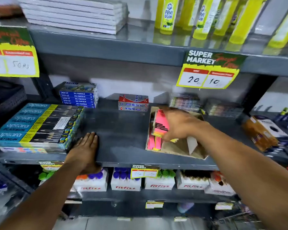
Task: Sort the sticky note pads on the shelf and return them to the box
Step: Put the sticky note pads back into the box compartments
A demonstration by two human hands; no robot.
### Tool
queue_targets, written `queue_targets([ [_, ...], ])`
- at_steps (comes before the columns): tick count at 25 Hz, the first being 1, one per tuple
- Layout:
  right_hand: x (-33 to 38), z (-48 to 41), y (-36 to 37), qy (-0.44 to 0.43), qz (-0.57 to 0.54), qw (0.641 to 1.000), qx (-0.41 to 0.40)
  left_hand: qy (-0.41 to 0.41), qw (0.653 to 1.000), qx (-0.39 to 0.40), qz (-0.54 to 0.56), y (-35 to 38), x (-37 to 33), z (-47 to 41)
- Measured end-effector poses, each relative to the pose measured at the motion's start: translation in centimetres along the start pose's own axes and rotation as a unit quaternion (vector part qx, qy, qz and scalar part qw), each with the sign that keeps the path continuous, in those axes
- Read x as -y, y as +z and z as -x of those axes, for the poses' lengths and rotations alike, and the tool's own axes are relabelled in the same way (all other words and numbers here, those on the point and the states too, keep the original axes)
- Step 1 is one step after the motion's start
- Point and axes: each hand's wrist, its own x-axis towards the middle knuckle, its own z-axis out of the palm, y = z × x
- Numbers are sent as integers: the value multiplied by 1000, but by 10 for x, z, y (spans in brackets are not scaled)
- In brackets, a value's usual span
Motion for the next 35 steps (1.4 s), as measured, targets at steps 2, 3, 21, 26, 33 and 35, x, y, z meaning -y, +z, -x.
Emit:
queue_targets([
  [2, -23, 7, 3, 16, 19, 1000, 10, 10, 1000, -9, 4, 0, 0, 2],
  [3, -31, 9, 7, 20, 27, 999, 10, 14, 1000, -14, 5, 0, 0, 3],
  [21, -53, -2, 89, -31, 59, 998, 8, 12, 1000, -12, -12, 4, 2, 3],
  [26, -55, -4, 94, -31, 38, 999, 8, 12, 1000, -7, -9, 3, 2, 2],
  [33, -51, 1, 95, -45, 72, 996, 6, 11, 1000, -9, -6, 3, 1, 3],
  [35, -48, 5, 92, -49, 112, 992, -9, 12, 1000, -12, -4, 3, 1, 2],
])
